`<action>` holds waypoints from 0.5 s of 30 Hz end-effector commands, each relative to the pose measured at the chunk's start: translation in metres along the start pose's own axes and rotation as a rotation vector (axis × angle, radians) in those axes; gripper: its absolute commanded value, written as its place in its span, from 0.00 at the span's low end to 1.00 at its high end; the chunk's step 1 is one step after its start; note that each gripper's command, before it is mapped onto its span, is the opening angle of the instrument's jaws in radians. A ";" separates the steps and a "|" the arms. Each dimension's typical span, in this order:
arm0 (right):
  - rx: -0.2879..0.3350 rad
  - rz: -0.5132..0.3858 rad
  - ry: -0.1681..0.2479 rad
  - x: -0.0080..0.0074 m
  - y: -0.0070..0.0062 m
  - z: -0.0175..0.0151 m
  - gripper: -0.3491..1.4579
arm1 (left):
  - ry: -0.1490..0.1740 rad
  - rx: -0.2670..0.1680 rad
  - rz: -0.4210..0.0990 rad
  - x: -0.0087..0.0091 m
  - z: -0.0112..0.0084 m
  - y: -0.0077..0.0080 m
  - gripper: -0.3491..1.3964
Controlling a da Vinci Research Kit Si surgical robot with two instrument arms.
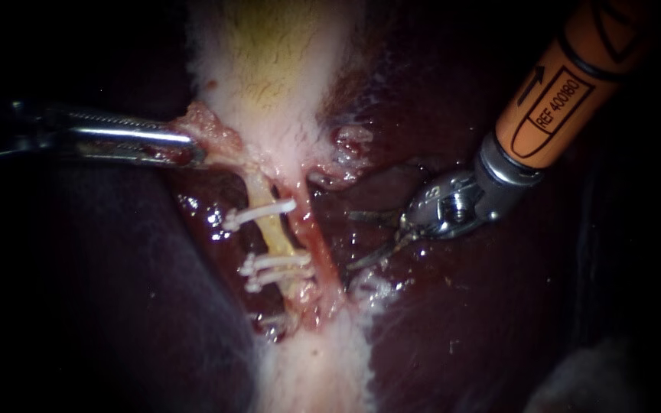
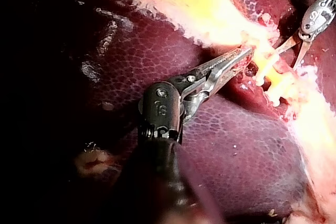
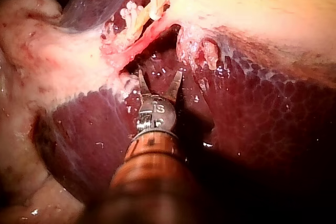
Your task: Go to the cutting position left tube
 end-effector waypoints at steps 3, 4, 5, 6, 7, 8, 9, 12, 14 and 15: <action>0.000 0.000 0.000 0.0000 0.0000 0.0000 0.91 | 0.000 0.000 0.000 0.0000 0.0000 0.0000 0.00; 0.000 0.000 0.000 0.0000 0.0000 0.0000 0.91 | 0.000 0.000 0.000 0.0000 0.0000 0.0000 0.00; 0.000 0.000 0.000 0.0000 0.0000 0.0000 0.91 | 0.000 0.000 0.000 0.0000 0.0000 0.0000 0.00; 0.000 0.000 0.000 0.0000 -0.0001 0.0000 0.91 | 0.000 0.000 0.000 0.0000 0.0000 0.0000 0.00; 0.000 0.000 0.000 0.0000 -0.0001 0.0000 0.91 | 0.000 0.000 0.000 0.0000 0.0000 0.0000 0.00; 0.000 0.000 0.000 0.0000 -0.0001 -0.0001 0.91 | 0.000 0.000 0.000 0.0000 0.0000 0.0000 0.00; 0.001 0.000 0.000 0.0001 -0.0002 -0.0001 0.91 | 0.000 0.000 0.000 0.0000 0.0000 0.0000 0.00; 0.004 0.000 0.000 0.0003 -0.0005 -0.0006 0.91 | 0.000 0.000 0.001 -0.0001 0.0000 0.0000 0.00; 0.012 0.000 0.000 0.0006 -0.0010 -0.0012 0.91 | 0.000 -0.001 0.001 -0.0001 0.0000 -0.0001 0.00; 0.021 0.001 0.006 0.0009 -0.0013 -0.0017 0.91 | 0.000 -0.001 0.001 -0.0001 0.0000 -0.0001 0.00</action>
